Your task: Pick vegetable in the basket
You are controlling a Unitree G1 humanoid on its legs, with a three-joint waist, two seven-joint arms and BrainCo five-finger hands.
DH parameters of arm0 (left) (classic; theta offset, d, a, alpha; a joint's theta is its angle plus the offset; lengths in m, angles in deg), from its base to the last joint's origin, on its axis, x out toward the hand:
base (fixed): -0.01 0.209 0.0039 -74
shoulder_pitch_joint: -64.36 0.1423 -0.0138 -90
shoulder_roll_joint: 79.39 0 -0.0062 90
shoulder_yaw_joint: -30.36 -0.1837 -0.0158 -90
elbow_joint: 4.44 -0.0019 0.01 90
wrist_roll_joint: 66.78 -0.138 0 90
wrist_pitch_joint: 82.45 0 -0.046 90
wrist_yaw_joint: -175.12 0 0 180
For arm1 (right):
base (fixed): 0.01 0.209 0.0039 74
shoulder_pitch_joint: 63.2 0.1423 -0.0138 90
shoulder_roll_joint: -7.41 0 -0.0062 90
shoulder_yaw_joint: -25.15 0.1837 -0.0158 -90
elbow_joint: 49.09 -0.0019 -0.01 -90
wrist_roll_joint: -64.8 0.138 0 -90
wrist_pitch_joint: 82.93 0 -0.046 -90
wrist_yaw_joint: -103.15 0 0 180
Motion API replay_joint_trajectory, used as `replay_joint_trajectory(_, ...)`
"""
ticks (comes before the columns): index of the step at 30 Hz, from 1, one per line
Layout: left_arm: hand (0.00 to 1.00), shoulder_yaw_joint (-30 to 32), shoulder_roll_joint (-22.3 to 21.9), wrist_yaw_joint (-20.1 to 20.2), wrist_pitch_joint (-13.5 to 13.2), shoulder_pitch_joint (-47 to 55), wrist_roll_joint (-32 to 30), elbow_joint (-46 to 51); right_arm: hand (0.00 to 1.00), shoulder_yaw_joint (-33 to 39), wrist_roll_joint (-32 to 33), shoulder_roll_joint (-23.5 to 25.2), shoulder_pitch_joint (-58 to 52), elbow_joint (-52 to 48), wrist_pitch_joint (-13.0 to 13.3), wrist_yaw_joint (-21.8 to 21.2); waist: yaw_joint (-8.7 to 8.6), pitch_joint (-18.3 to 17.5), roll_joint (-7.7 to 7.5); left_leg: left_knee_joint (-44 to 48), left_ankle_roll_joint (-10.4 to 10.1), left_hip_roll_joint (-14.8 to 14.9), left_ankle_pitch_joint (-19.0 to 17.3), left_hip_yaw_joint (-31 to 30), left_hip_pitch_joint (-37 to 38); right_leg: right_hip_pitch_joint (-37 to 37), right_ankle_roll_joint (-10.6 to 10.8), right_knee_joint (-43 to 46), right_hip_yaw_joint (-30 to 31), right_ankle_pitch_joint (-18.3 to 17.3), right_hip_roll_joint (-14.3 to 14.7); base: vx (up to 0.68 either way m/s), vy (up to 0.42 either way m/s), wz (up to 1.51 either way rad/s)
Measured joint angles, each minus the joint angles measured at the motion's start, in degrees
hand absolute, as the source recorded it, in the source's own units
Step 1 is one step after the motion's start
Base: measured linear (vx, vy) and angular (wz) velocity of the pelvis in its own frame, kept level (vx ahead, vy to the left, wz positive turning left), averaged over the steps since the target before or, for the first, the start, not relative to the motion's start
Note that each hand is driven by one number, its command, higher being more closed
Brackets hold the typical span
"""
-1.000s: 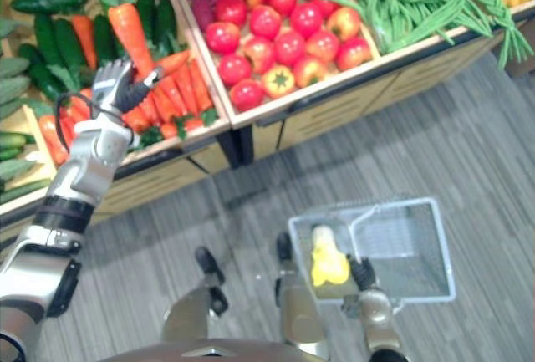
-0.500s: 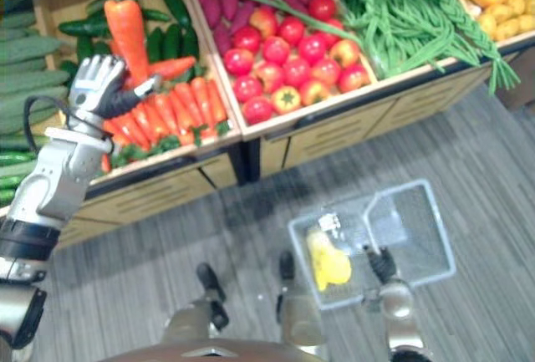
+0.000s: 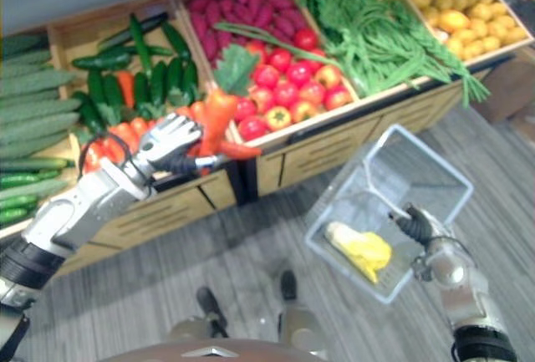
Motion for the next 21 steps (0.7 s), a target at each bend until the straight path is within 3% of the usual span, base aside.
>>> replay_joint_trajectory(7,1.00,-6.33,-0.55,2.48,-1.18,-0.12,2.24,0.69,1.00,-7.31,0.01,-5.73,-0.09,-5.79,1.03,-2.96,-0.59,-1.72,0.03,0.03,-0.52,0.01,-1.04,4.58,2.63,0.08,0.29,0.01,4.01,-0.07,0.81,0.04,-0.018,-0.32)
replay_joint_trajectory(12,1.00,-10.81,-3.70,4.14,-1.25,-0.26,2.51,1.09,1.00,-12.29,0.03,-11.67,1.56,-10.82,2.69,-6.25,-0.64,-2.46,0.43,0.30,-0.94,-0.09,-2.19,8.05,4.36,0.03,0.61,0.03,7.37,0.19,1.56,0.03,-0.014,-0.35)
replay_joint_trajectory(15,1.00,-13.35,-5.32,4.97,-1.99,-0.65,4.60,1.29,1.00,-16.81,0.56,-16.47,4.50,-13.63,3.39,-7.47,-1.61,-3.14,0.90,0.39,-1.25,-0.03,-2.67,9.71,5.25,0.07,0.62,0.04,8.75,0.20,1.97,0.03,-0.021,-0.29)
replay_joint_trajectory(21,1.00,-18.40,-7.62,7.70,-3.18,-2.52,7.01,1.75,1.00,-23.01,4.71,-23.93,8.89,-16.46,4.43,-11.86,-1.99,-3.85,1.31,0.41,-2.11,0.48,-3.37,12.35,6.89,0.32,0.41,0.06,10.93,0.43,3.04,0.02,-0.034,-0.20)
